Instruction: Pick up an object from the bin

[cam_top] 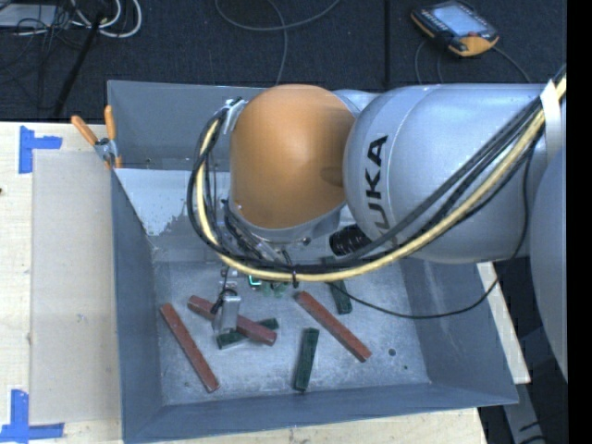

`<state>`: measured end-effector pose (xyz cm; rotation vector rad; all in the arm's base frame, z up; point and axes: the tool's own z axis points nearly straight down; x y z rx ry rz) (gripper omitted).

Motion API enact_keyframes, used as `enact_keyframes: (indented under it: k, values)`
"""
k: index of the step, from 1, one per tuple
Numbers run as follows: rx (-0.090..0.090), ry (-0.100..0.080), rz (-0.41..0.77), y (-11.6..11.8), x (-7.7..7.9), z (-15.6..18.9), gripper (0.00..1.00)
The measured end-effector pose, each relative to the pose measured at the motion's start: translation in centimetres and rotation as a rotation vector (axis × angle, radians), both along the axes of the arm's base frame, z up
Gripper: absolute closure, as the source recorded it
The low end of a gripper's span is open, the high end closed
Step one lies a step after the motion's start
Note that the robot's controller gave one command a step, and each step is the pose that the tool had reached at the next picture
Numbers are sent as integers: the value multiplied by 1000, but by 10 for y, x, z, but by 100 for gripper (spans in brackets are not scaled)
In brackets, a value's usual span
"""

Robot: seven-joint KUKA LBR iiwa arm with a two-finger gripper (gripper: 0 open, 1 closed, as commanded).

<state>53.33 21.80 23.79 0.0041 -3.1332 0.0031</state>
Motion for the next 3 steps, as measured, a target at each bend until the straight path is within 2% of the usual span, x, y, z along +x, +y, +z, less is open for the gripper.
enact_keyframes:
  k: [1, 2, 3]
  values:
    - [2, -7, -4, -1, 2, 4, 0]
    - [6, -15, -13, -32, 28, -41, 0]
    - [2, -10, -57, -58, 26, -112, 0]
